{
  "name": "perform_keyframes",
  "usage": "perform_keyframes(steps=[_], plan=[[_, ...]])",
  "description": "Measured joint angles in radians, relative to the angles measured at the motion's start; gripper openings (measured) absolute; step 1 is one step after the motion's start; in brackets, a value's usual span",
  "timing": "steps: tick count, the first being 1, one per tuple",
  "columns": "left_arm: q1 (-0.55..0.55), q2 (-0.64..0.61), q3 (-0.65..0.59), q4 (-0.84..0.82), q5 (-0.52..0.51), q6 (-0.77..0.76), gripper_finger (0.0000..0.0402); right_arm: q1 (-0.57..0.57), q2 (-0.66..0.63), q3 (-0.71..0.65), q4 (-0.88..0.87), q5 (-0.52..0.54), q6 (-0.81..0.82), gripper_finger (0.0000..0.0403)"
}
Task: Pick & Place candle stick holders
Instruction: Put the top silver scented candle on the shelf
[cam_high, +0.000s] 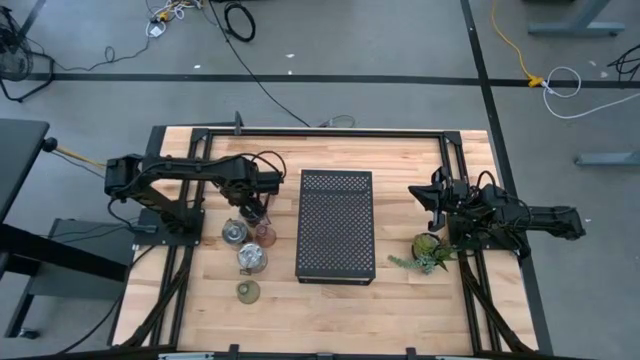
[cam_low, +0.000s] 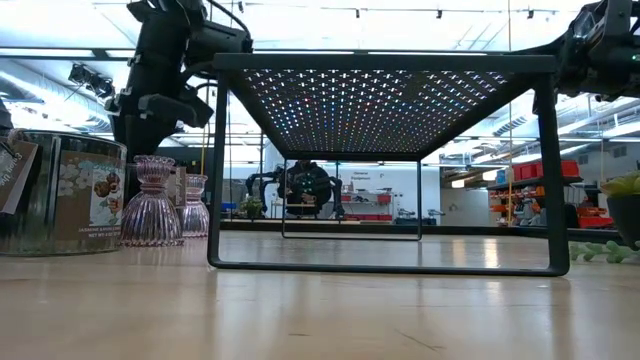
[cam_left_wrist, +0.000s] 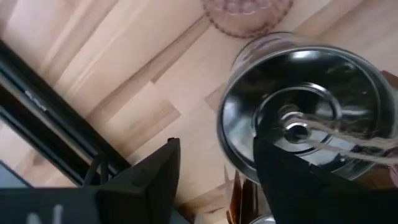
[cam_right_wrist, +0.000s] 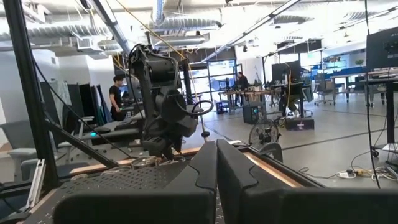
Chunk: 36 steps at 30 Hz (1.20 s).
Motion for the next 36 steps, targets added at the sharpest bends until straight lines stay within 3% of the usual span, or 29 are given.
perform_keyframes(steps=[3, 7, 8, 14, 23, 29, 36], plan=[[0.0, 0.0, -0.001, 0.03, 0.005, 0.035, 0.0149, 0.0, 0.0, 0.0, 0.0, 0.0, 0.0, 0.0006], [0.02, 0.002, -0.002, 0.051, 0.003, 0.092, 0.0031, 0.0, 0.0, 0.0, 0.0, 0.0, 0.0, 0.0006], [0.029, 0.002, -0.001, 0.061, 0.005, 0.102, 0.0018, 0.0, 0.0, 0.0, 0.0, 0.0, 0.0, 0.0006], [0.104, 0.002, -0.001, 0.062, 0.083, 0.148, 0.0004, 0.0, 0.0, 0.0, 0.0, 0.0, 0.0, 0.0006], [0.119, -0.011, 0.055, -0.006, 0.075, 0.181, 0.0001, 0.0, 0.0, 0.0, 0.0, 0.0, 0.0, 0.0006], [0.115, -0.017, 0.257, -0.173, 0.065, 0.197, 0.0001, 0.0, 0.0, 0.0, -0.001, 0.0, 0.0, 0.0006], [0.056, -0.021, 0.64, -0.265, 0.082, 0.199, 0.0001, 0.0, 0.0, 0.0, 0.001, 0.0, 0.0, 0.0006]])
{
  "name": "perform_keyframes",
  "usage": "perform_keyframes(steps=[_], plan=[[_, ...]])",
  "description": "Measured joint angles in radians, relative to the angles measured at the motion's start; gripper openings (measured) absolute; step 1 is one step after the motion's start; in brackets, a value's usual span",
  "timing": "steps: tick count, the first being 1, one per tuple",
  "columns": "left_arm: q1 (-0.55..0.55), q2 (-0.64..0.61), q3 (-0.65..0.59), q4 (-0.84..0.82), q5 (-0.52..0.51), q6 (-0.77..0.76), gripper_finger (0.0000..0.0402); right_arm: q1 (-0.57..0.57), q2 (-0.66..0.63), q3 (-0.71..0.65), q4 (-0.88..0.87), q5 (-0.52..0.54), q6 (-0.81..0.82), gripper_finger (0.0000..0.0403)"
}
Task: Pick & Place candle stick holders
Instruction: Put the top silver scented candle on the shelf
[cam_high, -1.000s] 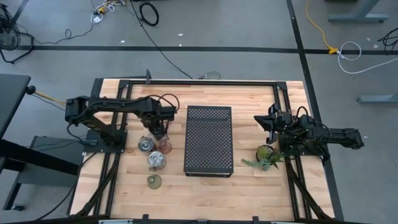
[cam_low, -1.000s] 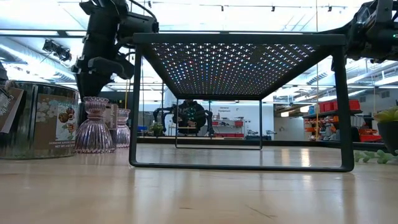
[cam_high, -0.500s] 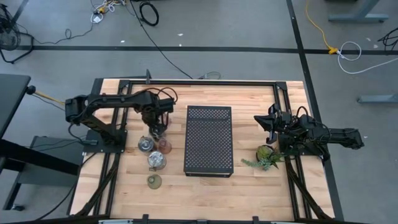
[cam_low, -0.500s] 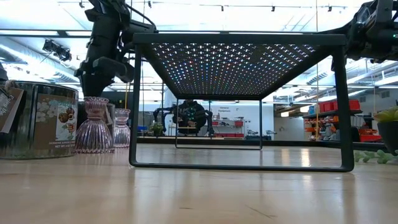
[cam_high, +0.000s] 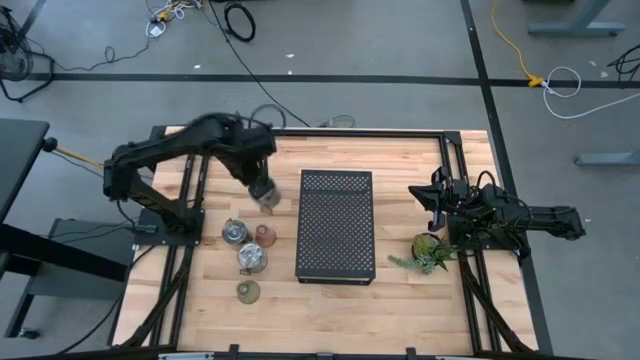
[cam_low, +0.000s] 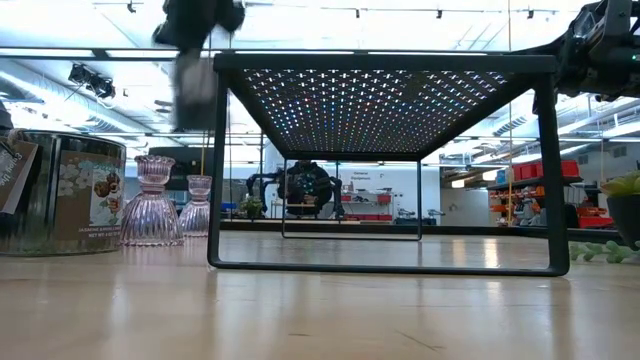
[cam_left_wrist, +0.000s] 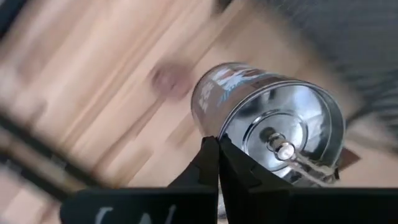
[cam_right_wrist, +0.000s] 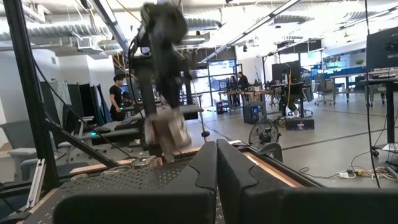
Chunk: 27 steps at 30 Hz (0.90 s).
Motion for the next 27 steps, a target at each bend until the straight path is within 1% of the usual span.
perform_keyframes(steps=[3, 8, 13, 16, 19, 22, 25, 27], plan=[[-0.016, 0.012, 0.166, 0.004, 0.007, -0.001, 0.0, 0.0, 0.0, 0.0, 0.022, 0.0, 0.0, 0.0006], [-0.034, 0.071, 0.39, 0.025, -0.009, 0.002, 0.0, 0.0, 0.0, 0.0, 0.1, -0.001, 0.025, 0.0006], [-0.036, 0.214, 0.557, 0.033, 0.003, 0.112, 0.0, 0.0, 0.0, 0.0, 0.206, -0.001, 0.137, 0.0006], [-0.015, 0.308, 0.64, 0.022, 0.039, 0.182, 0.0, 0.0, 0.0, 0.0, 0.256, -0.016, 0.193, 0.0006], [0.012, 0.396, 0.694, 0.035, 0.096, 0.251, 0.0, 0.0, 0.0, 0.0, 0.281, -0.044, 0.237, 0.0006], [0.038, 0.453, 0.675, 0.097, 0.19, 0.277, 0.0, 0.0, 0.0, 0.0, 0.316, -0.077, 0.318, 0.0006], [0.051, 0.505, 0.686, 0.125, 0.22, 0.285, 0.0, 0.0, 0.0, 0.0, 0.358, -0.105, 0.459, 0.0006], [0.055, 0.533, 0.691, 0.152, 0.236, 0.285, 0.0, 0.0, 0.0, 0.0, 0.376, -0.108, 0.511, 0.0006]])
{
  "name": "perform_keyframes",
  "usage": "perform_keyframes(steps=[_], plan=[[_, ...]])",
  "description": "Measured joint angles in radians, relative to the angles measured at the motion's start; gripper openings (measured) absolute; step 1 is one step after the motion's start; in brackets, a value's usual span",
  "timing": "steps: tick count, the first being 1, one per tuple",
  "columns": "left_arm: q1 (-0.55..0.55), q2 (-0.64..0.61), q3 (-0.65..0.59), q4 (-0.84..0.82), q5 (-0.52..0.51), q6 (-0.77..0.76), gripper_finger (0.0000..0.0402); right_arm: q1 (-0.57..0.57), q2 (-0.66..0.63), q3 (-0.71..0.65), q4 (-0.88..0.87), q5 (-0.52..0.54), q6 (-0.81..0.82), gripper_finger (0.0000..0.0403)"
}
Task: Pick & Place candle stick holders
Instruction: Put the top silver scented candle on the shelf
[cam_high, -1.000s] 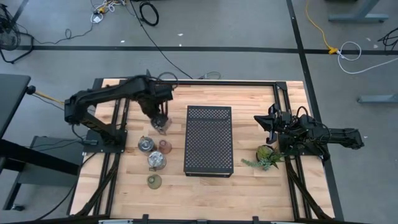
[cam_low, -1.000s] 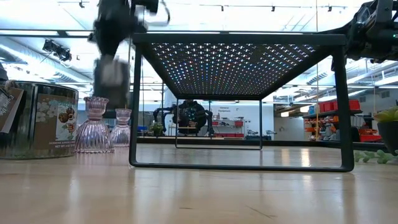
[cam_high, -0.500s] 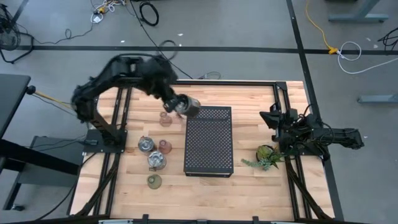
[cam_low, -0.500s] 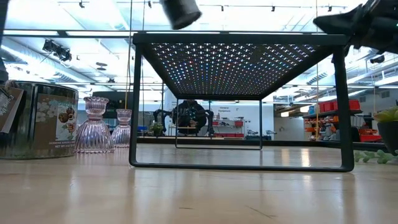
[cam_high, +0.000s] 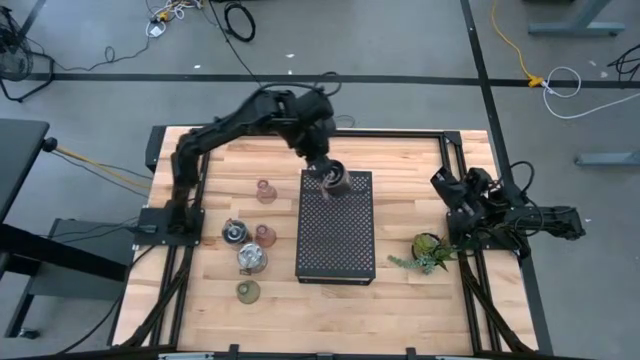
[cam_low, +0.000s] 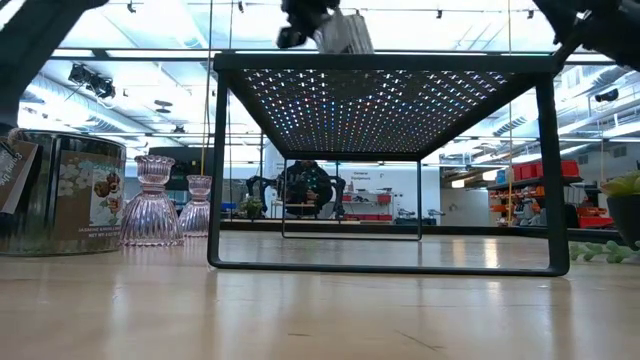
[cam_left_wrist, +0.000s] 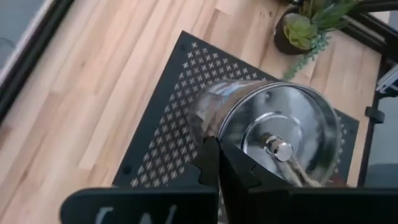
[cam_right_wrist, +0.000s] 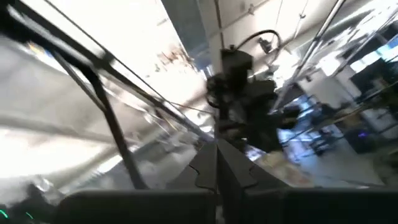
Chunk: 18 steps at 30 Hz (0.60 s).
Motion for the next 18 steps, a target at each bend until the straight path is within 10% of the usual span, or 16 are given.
perform_keyframes(steps=[18], plan=[[-0.006, 0.131, -0.005, 0.148, 0.01, 0.002, 0.0, 0.0, 0.001, 0.0, -0.022, 0.143, -0.035, 0.0006]])
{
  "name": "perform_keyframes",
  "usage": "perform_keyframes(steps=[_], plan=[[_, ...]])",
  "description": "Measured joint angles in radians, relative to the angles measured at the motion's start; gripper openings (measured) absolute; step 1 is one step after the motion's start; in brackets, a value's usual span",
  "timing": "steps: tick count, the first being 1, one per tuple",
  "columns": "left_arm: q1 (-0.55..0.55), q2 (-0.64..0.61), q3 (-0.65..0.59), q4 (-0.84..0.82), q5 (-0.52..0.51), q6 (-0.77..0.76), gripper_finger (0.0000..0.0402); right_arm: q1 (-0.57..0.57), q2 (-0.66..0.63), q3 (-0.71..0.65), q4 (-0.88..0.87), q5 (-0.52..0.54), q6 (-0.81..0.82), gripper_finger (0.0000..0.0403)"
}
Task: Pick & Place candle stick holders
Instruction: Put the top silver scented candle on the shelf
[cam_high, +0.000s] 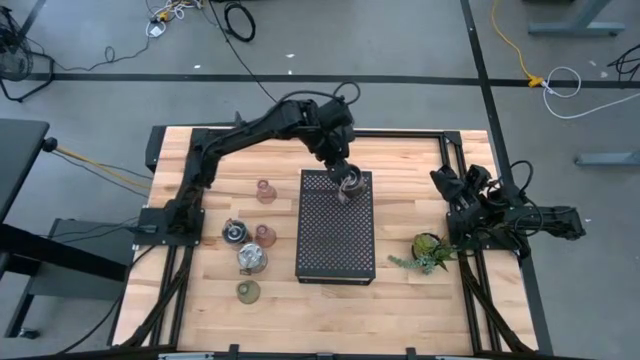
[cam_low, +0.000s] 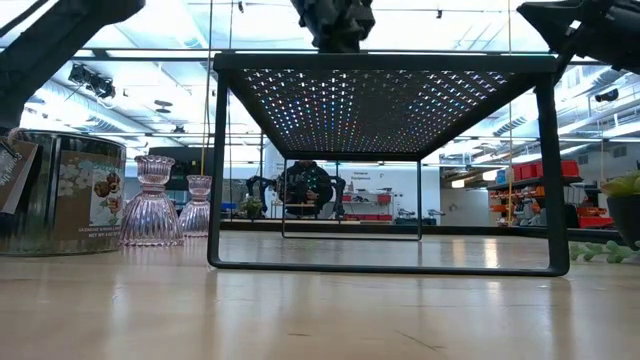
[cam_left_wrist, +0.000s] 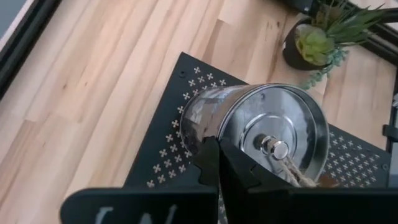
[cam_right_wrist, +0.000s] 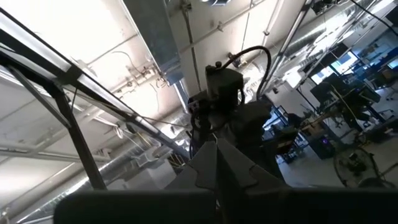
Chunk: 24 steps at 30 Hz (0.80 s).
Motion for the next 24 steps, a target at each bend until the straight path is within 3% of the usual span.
perform_keyframes(steps=[8, 18, 24], plan=[[-0.004, 0.014, 0.0, 0.02, 0.037, 0.033, 0.0002, 0.0, 0.0, 0.0, -0.003, 0.0, -0.005, 0.0006], [-0.004, 0.013, 0.0, 0.029, 0.037, 0.054, 0.0068, 0.0, 0.0, 0.0, -0.005, 0.0, -0.024, 0.0006], [0.0, 0.012, 0.0, 0.047, 0.036, 0.052, 0.0088, 0.0, 0.0, 0.0, -0.005, 0.0, -0.026, 0.0006]])
